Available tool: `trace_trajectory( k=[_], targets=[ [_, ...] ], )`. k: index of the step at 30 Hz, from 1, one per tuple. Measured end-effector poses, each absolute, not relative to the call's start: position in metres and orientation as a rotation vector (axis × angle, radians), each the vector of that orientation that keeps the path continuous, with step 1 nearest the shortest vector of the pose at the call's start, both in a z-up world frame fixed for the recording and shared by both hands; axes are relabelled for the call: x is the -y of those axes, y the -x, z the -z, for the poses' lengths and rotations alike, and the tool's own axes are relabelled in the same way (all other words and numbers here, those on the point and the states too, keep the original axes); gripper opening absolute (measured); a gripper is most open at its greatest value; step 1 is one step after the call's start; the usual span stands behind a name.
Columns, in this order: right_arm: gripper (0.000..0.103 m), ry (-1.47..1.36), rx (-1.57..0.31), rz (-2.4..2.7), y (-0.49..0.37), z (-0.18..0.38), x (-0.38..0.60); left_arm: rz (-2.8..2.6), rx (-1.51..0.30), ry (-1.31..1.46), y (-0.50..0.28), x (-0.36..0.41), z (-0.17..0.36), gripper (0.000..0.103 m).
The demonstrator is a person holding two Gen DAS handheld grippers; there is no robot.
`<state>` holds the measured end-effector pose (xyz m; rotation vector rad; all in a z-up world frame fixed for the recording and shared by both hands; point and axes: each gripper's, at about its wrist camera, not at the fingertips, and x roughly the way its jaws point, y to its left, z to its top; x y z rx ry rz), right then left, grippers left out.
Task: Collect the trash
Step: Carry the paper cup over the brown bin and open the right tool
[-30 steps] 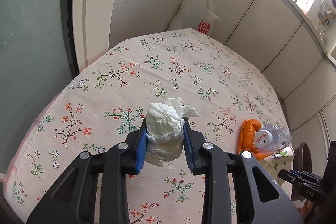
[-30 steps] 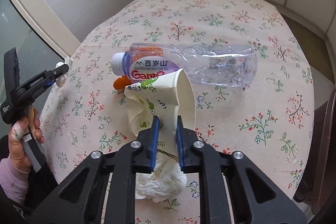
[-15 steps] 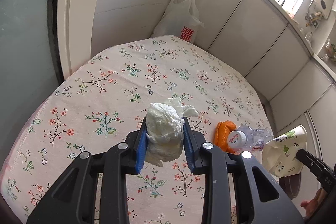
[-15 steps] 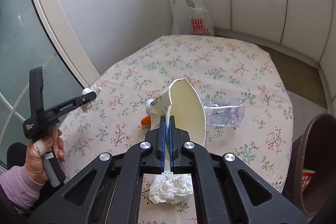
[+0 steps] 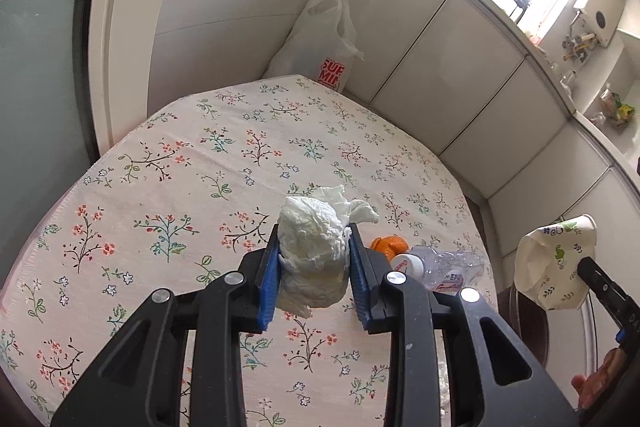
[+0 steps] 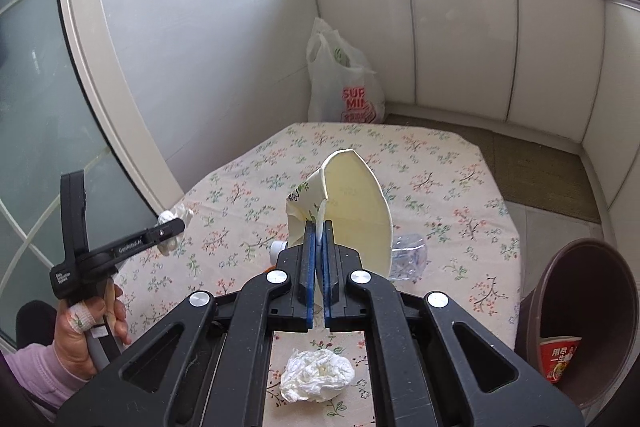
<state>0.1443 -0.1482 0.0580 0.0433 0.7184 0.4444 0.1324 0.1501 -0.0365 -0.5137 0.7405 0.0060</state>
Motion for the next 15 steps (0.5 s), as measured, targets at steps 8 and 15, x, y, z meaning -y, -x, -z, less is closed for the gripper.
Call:
trace_trajectory(
  k=[8,15],
  targets=[
    [0.002,-0.098,-0.634,-0.293,-0.135,-0.075,0.182,0.052,-0.721,0.502,-0.135,-0.128,0.026,0.031],
    [0.002,-0.153,-0.596,-0.16,-0.131,-0.081,0.221,0.108,-0.72,0.491,-0.141,-0.104,0.021,0.031]
  ],
)
